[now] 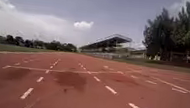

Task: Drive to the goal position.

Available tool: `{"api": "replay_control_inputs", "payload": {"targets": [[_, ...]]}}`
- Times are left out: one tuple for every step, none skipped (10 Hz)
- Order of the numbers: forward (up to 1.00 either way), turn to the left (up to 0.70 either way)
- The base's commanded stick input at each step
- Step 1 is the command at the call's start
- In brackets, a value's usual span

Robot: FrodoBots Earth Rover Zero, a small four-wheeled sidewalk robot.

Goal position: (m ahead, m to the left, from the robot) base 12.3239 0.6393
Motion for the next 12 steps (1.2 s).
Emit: {"api": "replay_control_inputs", "payload": {"targets": [[0.45,0.0],[0.45,0.0],[0.45,0.0],[0.45,0.0],[0.45,0.0],[0.45,0.0],[0.45,0.0],[0.45,0.0],[0.45,0.0],[0.45,0.0],[0.45,0.0],[0.45,0.0]]}}
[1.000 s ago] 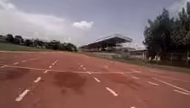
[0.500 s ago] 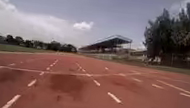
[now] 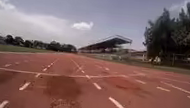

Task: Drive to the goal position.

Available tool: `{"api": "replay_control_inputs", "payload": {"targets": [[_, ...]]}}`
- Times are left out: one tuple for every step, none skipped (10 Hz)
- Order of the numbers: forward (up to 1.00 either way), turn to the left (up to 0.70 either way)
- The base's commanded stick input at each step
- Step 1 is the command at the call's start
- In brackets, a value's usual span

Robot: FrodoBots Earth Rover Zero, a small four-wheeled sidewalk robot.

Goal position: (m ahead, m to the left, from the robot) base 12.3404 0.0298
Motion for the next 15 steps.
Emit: {"api": "replay_control_inputs", "payload": {"targets": [[0.45,0.0],[0.45,0.0],[0.45,0.0],[0.45,0.0],[0.45,0.0],[0.45,0.0],[0.45,0.0],[0.45,0.0],[0.45,0.0],[0.45,0.0],[0.45,0.0],[0.45,0.0],[0.45,0.0],[0.45,0.0],[0.45,0.0]]}}
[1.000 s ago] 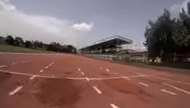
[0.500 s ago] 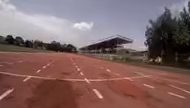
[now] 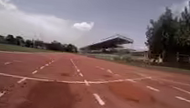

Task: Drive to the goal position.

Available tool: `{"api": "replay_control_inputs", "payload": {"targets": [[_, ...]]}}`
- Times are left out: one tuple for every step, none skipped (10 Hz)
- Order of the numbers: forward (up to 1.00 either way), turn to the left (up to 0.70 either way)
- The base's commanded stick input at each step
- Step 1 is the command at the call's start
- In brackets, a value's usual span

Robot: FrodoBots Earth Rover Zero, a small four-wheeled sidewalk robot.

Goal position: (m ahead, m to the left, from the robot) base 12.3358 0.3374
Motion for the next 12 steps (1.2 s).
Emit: {"api": "replay_control_inputs", "payload": {"targets": [[0.45,0.0],[0.45,0.0],[0.45,0.0],[0.45,0.0],[0.45,0.0],[0.45,0.0],[0.45,0.0],[0.45,0.0],[0.45,0.0],[0.45,0.0],[0.45,0.0],[0.45,0.0]]}}
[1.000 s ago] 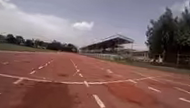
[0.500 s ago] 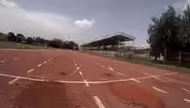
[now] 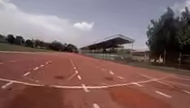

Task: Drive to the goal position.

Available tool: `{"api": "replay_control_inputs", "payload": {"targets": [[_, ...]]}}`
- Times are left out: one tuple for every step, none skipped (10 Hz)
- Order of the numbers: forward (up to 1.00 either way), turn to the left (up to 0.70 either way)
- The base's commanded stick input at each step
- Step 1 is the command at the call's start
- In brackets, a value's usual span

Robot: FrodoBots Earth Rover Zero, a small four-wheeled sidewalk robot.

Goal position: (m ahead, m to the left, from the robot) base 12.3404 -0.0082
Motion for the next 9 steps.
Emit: {"api": "replay_control_inputs", "payload": {"targets": [[0.45,0.06],[0.45,0.23],[0.45,0.27],[0.45,0.27],[0.45,0.27],[0.45,0.27],[0.45,0.27],[0.45,0.27],[0.45,0.27]]}}
